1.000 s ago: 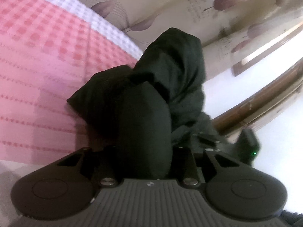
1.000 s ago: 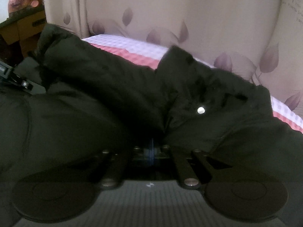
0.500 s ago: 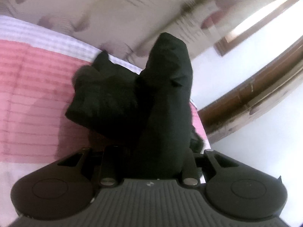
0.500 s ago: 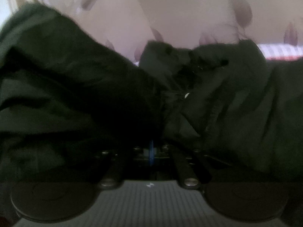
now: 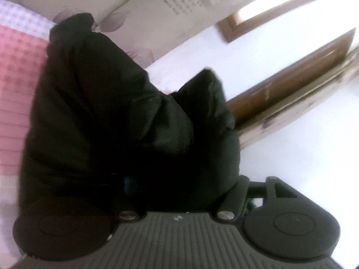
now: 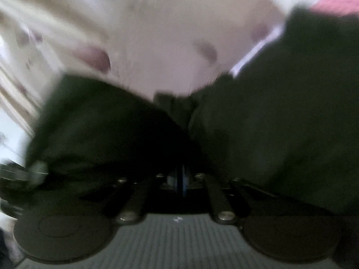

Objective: Fold large clothes

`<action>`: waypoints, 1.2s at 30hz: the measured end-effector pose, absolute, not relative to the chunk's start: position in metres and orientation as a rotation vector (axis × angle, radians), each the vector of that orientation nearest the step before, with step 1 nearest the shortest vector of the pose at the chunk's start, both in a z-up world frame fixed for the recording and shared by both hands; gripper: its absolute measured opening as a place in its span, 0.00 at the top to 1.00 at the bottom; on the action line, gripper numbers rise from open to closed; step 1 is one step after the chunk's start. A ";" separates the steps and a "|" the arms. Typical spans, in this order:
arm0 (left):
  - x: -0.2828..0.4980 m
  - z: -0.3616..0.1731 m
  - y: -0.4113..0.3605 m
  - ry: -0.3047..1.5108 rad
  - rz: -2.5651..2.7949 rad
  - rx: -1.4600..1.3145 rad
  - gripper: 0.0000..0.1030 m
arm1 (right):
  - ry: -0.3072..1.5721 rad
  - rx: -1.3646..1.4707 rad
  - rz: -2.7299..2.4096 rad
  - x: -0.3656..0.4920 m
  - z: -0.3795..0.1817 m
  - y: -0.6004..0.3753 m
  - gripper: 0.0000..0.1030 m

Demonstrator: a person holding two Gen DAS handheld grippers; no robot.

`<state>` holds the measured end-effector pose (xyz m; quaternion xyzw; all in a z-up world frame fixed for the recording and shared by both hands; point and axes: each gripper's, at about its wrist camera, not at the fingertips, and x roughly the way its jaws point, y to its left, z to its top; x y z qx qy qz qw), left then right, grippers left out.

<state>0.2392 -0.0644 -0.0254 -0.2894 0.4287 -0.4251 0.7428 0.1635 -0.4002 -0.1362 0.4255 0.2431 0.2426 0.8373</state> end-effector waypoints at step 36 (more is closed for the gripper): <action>0.136 -0.100 0.017 0.398 -0.594 -1.128 0.05 | 0.508 0.088 0.362 0.202 -0.050 -0.319 0.78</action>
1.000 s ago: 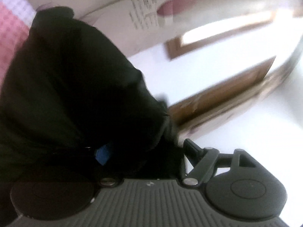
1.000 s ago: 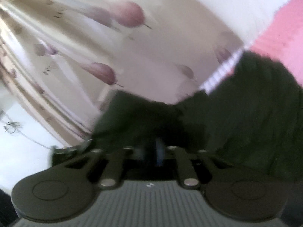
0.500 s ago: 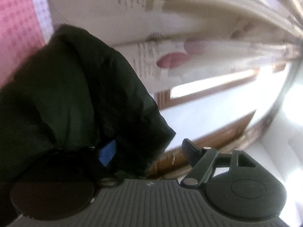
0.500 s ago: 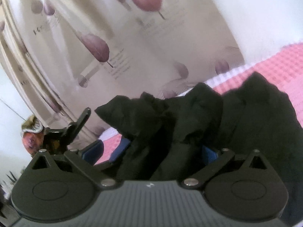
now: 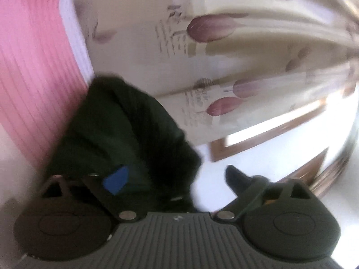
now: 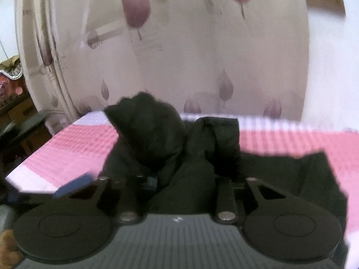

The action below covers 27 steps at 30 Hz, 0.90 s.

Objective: Fold large clothes

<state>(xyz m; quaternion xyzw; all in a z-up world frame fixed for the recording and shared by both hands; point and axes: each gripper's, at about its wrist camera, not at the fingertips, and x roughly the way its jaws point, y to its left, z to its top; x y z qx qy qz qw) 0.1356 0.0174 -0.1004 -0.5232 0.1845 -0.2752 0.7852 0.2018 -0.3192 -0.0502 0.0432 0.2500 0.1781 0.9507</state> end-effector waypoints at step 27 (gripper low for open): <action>0.099 -0.107 -0.115 0.581 -0.788 -0.423 0.00 | 0.355 0.315 0.228 0.165 -0.104 -0.565 0.81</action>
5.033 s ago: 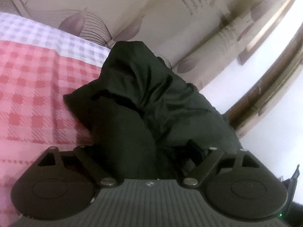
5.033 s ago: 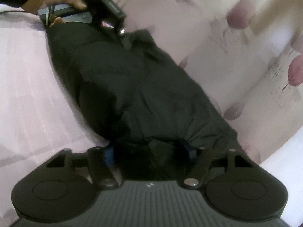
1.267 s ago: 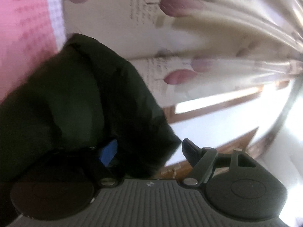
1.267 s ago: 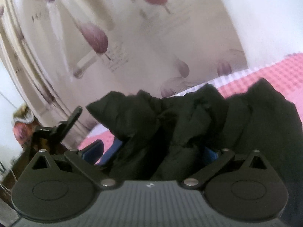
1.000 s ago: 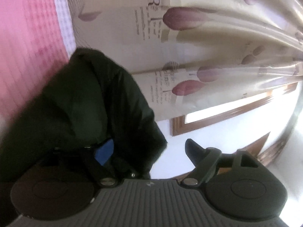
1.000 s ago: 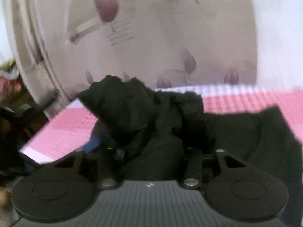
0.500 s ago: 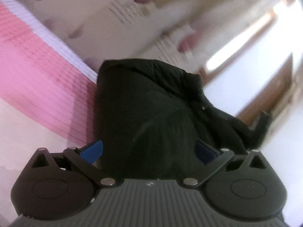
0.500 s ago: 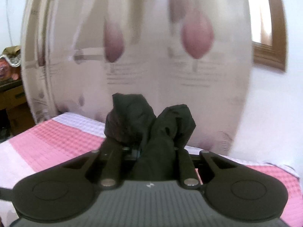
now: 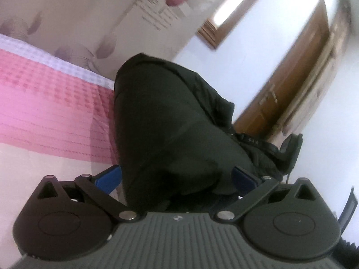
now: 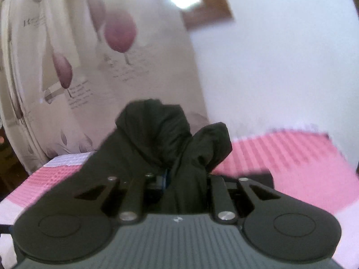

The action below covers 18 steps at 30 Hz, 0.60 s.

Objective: Fold large clothes
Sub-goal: 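Press the folded jacket bundle down with both grippers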

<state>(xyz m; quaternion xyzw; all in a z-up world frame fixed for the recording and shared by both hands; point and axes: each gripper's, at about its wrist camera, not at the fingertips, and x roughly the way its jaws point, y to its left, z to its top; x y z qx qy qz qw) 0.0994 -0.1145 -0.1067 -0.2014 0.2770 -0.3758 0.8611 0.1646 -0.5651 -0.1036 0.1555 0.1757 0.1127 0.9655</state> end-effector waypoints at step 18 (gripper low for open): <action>0.127 -0.131 -0.162 0.557 -0.890 -0.386 0.19 | 0.477 0.390 0.104 0.154 -0.172 -0.576 0.69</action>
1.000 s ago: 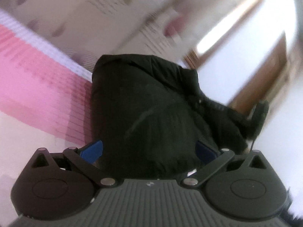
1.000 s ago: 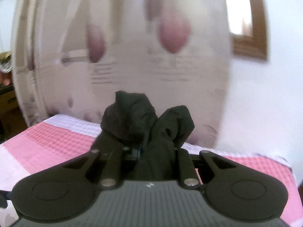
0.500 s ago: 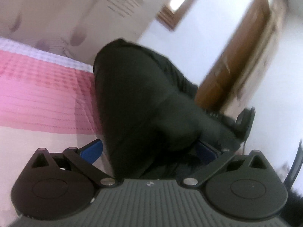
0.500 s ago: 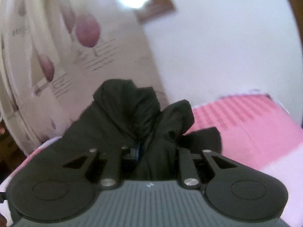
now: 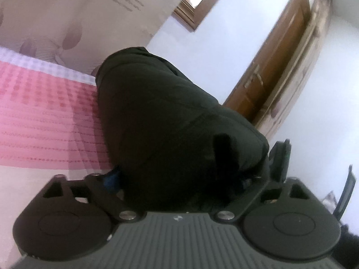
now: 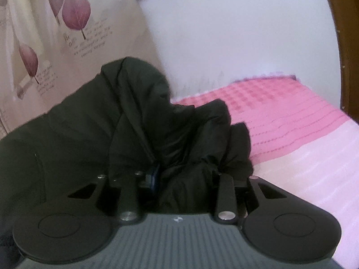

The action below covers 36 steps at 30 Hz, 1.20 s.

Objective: Fold large clothes

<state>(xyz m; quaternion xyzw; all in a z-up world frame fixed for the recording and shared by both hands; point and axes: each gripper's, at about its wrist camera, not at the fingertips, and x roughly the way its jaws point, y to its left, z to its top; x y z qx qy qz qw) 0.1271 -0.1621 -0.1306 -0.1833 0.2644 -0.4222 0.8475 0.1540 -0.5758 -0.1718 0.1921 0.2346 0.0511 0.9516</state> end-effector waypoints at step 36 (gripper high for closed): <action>0.107 -0.102 -0.068 0.571 -0.791 -0.345 0.41 | 0.538 0.593 0.453 0.177 -0.158 -0.455 0.67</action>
